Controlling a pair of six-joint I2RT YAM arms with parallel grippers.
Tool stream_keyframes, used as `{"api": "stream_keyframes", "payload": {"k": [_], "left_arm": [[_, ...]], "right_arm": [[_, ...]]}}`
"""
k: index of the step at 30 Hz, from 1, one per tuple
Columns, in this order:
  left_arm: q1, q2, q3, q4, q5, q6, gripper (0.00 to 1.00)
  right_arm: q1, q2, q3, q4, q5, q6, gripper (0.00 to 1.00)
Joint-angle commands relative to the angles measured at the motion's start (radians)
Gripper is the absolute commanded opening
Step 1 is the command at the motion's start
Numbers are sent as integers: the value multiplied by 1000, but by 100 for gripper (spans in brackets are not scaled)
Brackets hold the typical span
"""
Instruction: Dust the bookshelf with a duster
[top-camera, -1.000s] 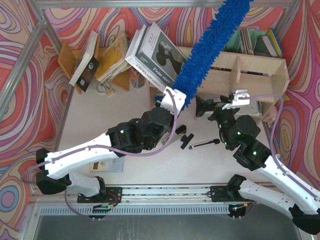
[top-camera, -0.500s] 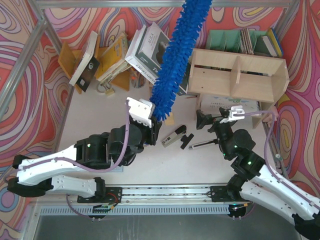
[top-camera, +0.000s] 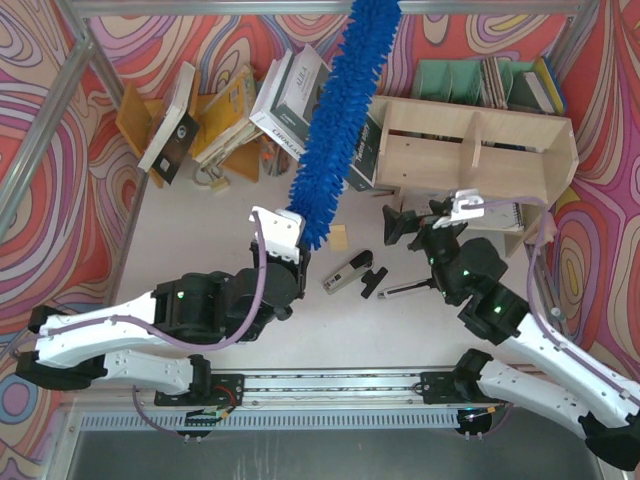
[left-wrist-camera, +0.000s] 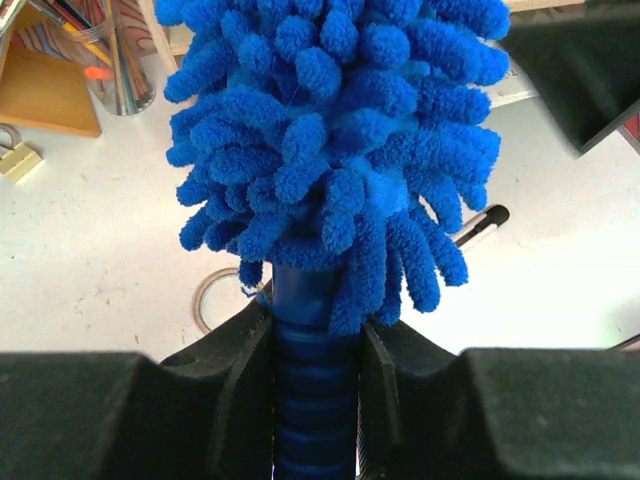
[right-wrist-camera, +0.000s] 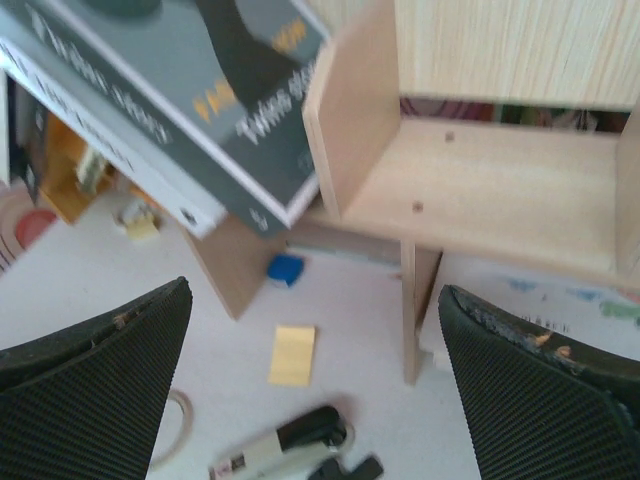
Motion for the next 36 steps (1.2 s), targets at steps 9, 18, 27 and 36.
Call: {"api": "stream_keyframes", "payload": {"k": [9, 18, 27, 36], "left_arm": [[-3, -92, -75, 25, -75, 5, 0], [-2, -83, -88, 78, -89, 51, 0], [0, -55, -76, 35, -144, -41, 0], [1, 8, -36, -109, -120, -182, 0]], "right_arm": [[3, 127, 482, -438, 64, -23, 99], [3, 2, 272, -255, 88, -324, 99], [3, -23, 240, -225, 167, -280, 99], [3, -35, 207, -200, 209, -236, 99]]}}
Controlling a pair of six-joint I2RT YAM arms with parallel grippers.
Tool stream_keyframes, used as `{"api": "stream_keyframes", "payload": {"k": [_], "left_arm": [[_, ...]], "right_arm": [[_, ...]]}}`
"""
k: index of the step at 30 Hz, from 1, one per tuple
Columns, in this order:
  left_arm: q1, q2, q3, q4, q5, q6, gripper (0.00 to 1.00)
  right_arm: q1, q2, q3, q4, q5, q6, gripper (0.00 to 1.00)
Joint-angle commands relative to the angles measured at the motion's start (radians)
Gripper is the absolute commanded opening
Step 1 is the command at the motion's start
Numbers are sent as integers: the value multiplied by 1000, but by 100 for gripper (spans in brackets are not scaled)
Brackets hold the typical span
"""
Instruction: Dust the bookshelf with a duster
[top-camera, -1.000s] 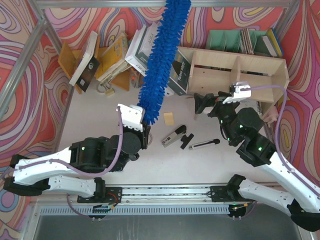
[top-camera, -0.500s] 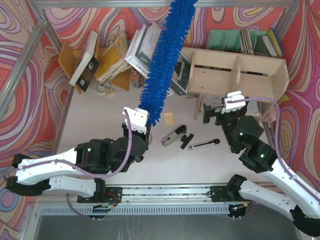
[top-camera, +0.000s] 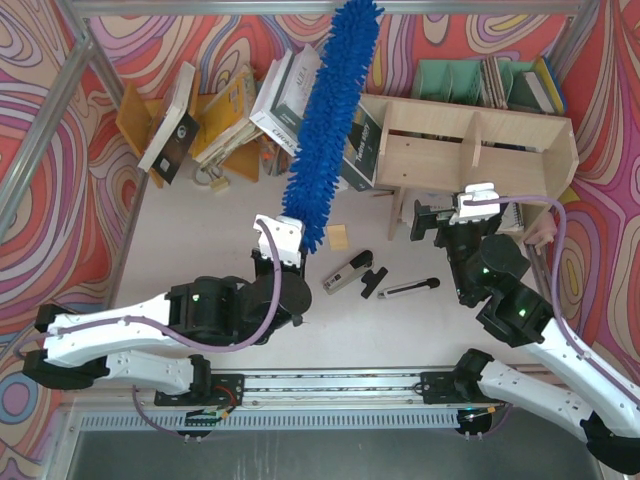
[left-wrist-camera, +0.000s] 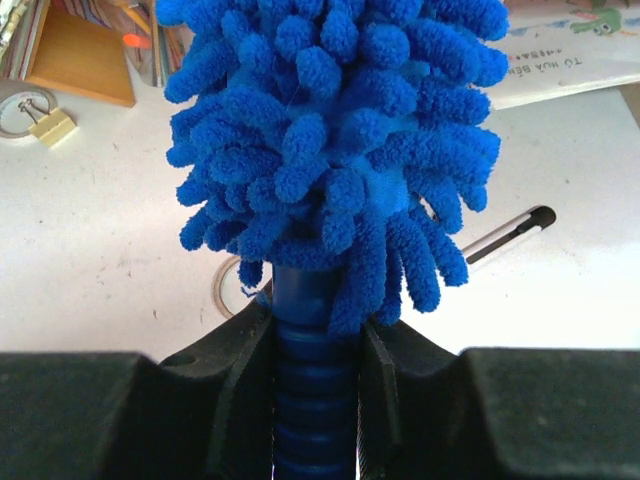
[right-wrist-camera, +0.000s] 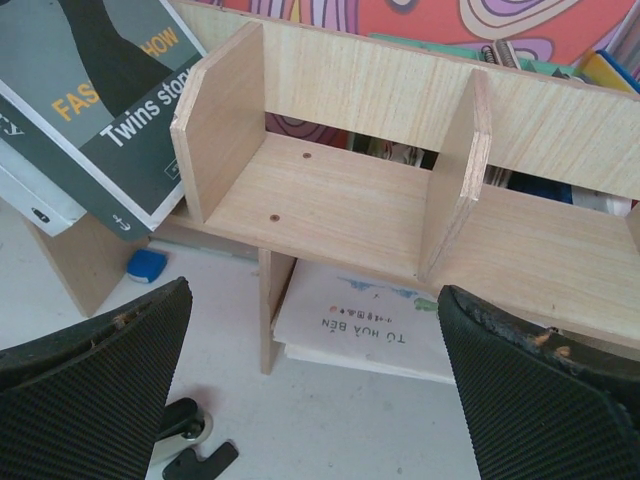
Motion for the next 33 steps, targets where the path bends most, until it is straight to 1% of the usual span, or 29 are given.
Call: {"api": "stream_keyframes", "payload": {"k": [1, 7, 12, 16, 20, 25, 29, 33], "left_arm": [[1, 26, 28, -66, -30, -95, 0], [22, 69, -2, -84, 37, -180, 0], [39, 110, -28, -33, 143, -181, 0], [45, 158, -20, -14, 185, -163, 0], [48, 170, 7, -26, 160, -120, 0], [94, 112, 44, -95, 75, -103, 0], [110, 47, 34, -69, 39, -90, 0], [120, 31, 38, -24, 35, -66, 0]], "right_arm": [[3, -14, 4, 30, 36, 28, 99], [2, -15, 8, 8, 70, 111, 99], [3, -16, -39, 44, 102, 111, 99], [3, -21, -46, 44, 103, 118, 99], [3, -29, -46, 46, 108, 116, 99], [2, -36, -51, 46, 110, 121, 99], [3, -46, -56, 43, 118, 130, 99], [3, -52, -63, 47, 120, 134, 99]]}}
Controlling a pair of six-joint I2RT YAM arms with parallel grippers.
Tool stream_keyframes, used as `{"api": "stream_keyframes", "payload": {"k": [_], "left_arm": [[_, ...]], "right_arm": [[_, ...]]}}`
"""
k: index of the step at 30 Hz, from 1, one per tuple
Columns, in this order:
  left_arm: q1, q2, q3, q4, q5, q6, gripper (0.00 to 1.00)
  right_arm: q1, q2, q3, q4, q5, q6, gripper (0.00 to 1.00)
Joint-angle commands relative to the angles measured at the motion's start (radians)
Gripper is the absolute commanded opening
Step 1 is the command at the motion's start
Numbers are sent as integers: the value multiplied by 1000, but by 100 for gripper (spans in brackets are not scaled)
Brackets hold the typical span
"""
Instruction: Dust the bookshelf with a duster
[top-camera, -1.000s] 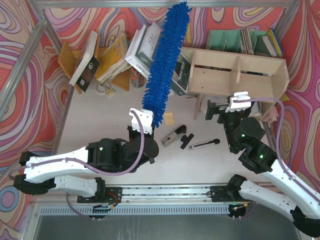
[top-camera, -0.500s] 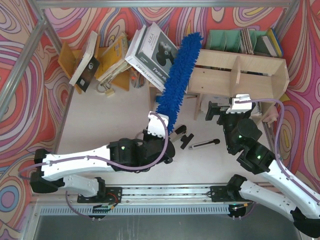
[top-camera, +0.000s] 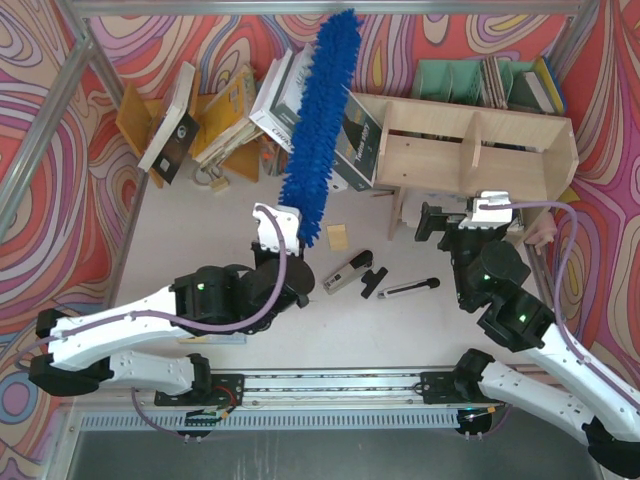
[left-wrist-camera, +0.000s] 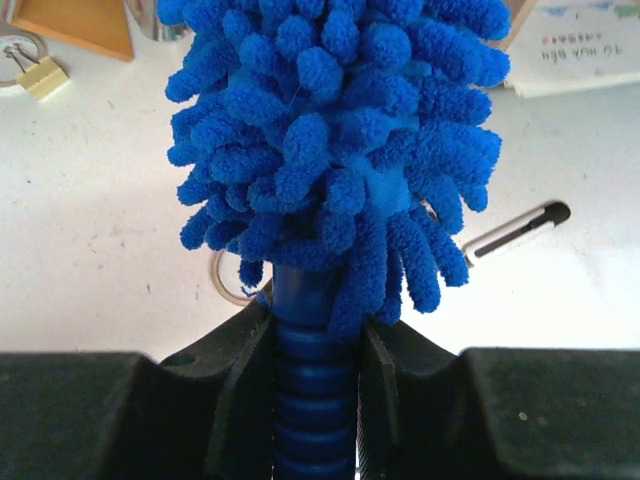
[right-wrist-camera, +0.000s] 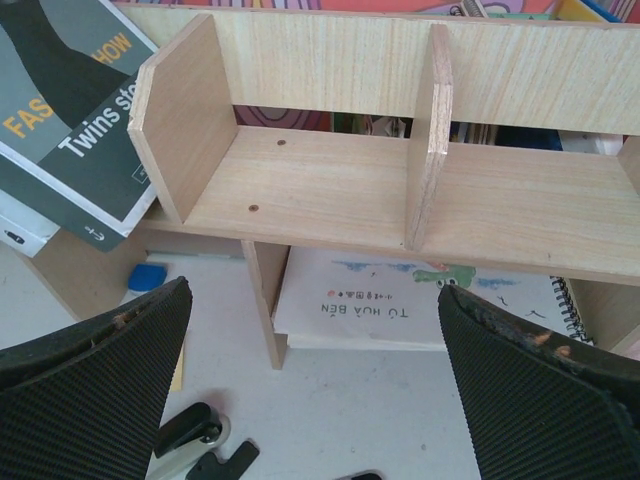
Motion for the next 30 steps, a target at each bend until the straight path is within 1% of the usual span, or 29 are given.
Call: {"api": "stream_keyframes", "payload": {"k": [1, 7, 10, 17, 20, 23, 30], "left_arm": [[19, -17, 27, 58, -79, 33, 0], [26, 53, 39, 102, -12, 52, 0], [30, 107, 61, 90, 59, 39, 0], [31, 189, 107, 60, 163, -74, 0], [31, 206, 145, 47, 165, -113, 0], [32, 228, 225, 23, 130, -149, 0], [52, 327, 441, -153, 61, -315, 0]], "right_arm": [[3, -15, -9, 36, 26, 16, 99], [3, -17, -9, 34, 32, 16, 99], [3, -18, -12, 36, 35, 19, 99], [3, -22, -15, 35, 45, 22, 99], [3, -27, -17, 37, 49, 25, 99], [3, -31, -21, 40, 52, 26, 99], [2, -34, -21, 37, 64, 28, 99]]}}
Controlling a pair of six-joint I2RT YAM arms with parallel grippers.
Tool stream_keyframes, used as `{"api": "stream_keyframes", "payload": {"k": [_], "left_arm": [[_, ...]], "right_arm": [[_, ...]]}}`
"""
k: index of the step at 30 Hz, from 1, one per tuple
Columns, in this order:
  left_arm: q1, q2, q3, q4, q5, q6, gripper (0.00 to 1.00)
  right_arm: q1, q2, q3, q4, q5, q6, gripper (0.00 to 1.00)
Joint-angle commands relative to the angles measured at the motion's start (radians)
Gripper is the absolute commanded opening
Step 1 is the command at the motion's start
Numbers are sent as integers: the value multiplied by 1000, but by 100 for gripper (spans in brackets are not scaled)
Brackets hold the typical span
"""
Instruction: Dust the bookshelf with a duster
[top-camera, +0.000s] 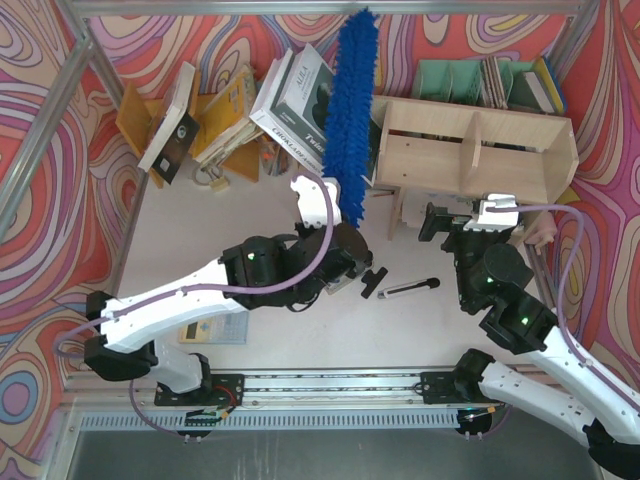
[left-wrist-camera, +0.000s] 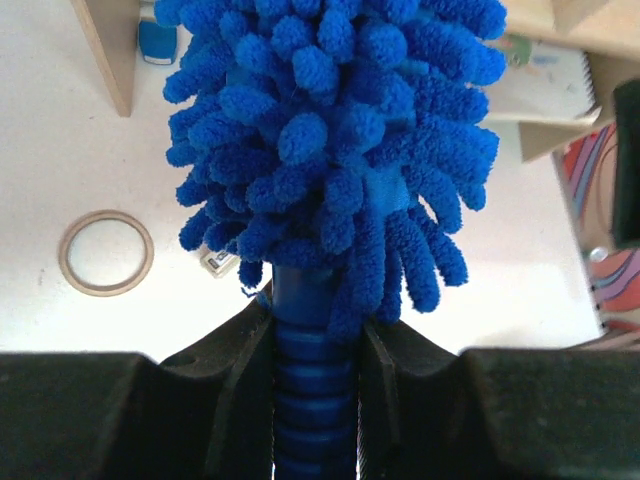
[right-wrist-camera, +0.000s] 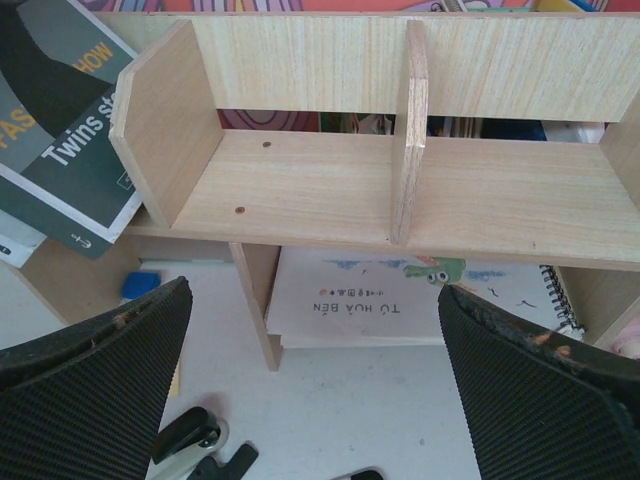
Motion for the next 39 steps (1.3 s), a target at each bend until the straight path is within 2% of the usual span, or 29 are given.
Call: {"api": "stream_keyframes", "payload": {"k": [1, 5, 11, 24, 30, 39], "left_arm": [[8, 46, 113, -126, -98, -157, 0], [25, 67, 173, -176, -104, -200, 0], [86, 72, 163, -145, 18, -179, 0], [102, 206, 165, -67, 286, -163, 0], [104, 193, 186, -90, 234, -138, 0], [106, 32, 124, -116, -11, -124, 0]], "right_arm": [[3, -14, -7, 36, 29, 11, 99], [3, -22, -8, 34, 36, 13, 99], [2, -26, -10, 36, 42, 16, 99], [3, -23, -11, 37, 54, 16, 99], [3, -28, -13, 38, 57, 16, 99], [3, -26, -12, 37, 53, 18, 99]]}}
